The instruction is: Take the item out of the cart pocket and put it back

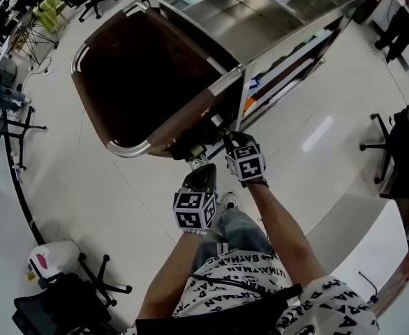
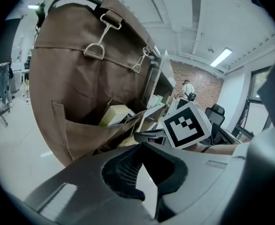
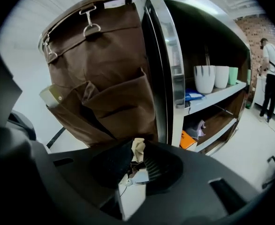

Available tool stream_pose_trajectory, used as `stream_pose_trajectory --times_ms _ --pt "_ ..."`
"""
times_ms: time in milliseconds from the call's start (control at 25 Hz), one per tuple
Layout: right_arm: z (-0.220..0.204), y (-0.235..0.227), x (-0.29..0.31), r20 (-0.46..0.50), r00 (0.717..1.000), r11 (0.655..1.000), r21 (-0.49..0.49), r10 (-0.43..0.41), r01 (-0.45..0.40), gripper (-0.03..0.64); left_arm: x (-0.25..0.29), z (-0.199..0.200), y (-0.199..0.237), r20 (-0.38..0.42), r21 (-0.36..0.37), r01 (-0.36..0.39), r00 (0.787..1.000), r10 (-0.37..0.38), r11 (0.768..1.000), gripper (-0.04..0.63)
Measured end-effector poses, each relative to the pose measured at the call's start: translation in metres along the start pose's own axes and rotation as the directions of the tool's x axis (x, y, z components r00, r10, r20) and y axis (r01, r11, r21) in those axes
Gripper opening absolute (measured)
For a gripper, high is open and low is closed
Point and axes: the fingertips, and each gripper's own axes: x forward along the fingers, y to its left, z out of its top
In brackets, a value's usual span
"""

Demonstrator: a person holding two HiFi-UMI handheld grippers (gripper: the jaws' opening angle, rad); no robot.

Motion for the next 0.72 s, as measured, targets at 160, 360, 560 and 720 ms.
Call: stream_pose_trajectory --times_ms 160,360,560,720 --pt "-0.013 -0.005 0.027 -0.05 0.999 1.0 0.018 0.004 -0.003 0.081 0.012 -0.011 0.014 -0.011 -0.026 -0.038 0.999 0.038 0.999 0.002" --pt "-0.022 -0.012 0.05 -0.078 0.997 1.0 0.028 0.0 0.003 0.081 0.026 -0.017 0.023 -0.014 -0.036 -0.064 0.998 0.063 0.997 0.002" --pt "-0.042 -0.015 0.076 -0.114 0.993 1.0 0.029 0.007 -0.004 0.081 0.035 -0.026 0.033 -0.037 -0.048 -0.091 0.995 0.089 0.995 0.002" --pt "-0.045 -0.013 0.085 -0.127 0.992 1.0 0.022 0.015 -0.012 0.081 0.035 -0.036 0.035 -0.058 -0.06 -0.099 0.994 0.095 0.993 0.002"
